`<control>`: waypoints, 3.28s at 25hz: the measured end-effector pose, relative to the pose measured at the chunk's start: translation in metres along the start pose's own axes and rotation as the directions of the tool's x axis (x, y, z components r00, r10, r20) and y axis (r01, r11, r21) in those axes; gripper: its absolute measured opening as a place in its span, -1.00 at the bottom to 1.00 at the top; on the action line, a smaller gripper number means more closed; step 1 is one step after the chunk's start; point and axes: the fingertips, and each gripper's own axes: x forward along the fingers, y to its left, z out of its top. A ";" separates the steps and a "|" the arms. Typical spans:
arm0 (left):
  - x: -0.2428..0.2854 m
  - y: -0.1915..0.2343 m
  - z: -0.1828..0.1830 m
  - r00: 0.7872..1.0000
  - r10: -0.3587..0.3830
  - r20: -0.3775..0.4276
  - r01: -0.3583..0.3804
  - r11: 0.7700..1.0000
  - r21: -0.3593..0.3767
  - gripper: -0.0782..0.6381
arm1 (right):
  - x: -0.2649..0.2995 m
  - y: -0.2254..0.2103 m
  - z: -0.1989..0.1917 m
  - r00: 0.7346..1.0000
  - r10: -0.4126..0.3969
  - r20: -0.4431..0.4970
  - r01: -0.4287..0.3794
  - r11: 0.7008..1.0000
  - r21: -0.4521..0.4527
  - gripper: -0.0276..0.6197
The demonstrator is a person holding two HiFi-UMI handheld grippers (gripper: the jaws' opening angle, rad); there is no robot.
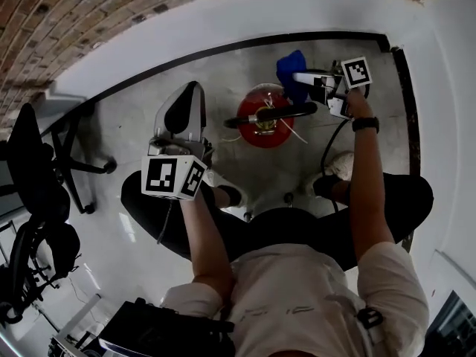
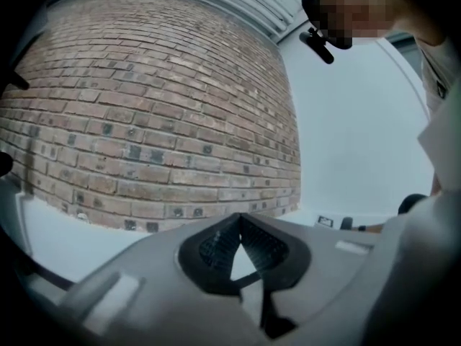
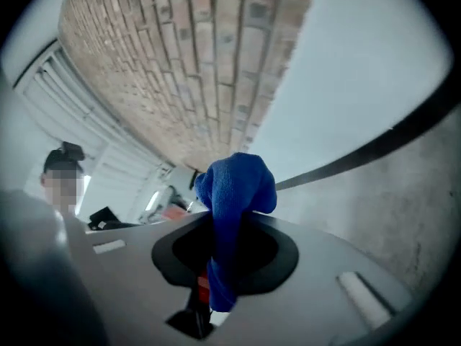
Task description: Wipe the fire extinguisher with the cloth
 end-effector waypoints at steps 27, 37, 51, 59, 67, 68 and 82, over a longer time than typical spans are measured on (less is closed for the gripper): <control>0.026 0.029 -0.026 0.997 0.047 -0.060 -0.049 0.999 -0.024 -0.77 | 0.023 -0.265 -0.194 0.605 -0.386 -0.696 0.463 0.882 -0.087 -0.73; 0.023 0.037 -0.014 0.998 0.042 -0.039 -0.042 0.999 -0.012 -0.77 | 0.024 -0.206 -0.108 0.814 -0.348 -0.465 0.354 0.932 -0.077 -0.70; 0.007 0.057 0.010 0.997 0.064 0.037 -0.062 0.997 -0.051 -0.77 | 0.082 0.167 -0.005 0.591 0.065 -0.804 -0.421 0.875 -0.238 -0.70; 0.001 0.069 0.002 0.996 0.090 0.029 -0.088 0.994 -0.061 -0.77 | 0.110 0.084 -0.027 0.460 -0.031 -0.887 -0.287 0.941 -0.182 -0.70; 0.008 0.077 -0.016 0.995 0.098 -0.006 -0.098 0.992 -0.082 -0.77 | 0.087 -0.121 -0.107 0.194 -0.192 -0.962 -0.026 0.979 -0.201 -0.73; 0.008 0.079 -0.018 0.995 0.100 -0.011 -0.101 0.991 -0.084 -0.77 | 0.089 -0.140 -0.113 0.217 -0.184 -0.959 -0.001 0.982 -0.188 -0.73; 0.011 0.075 -0.041 0.991 0.109 -0.078 -0.114 0.992 -0.061 -0.77 | 0.080 -0.300 -0.165 0.285 -0.383 -0.879 0.150 0.923 -0.354 -0.70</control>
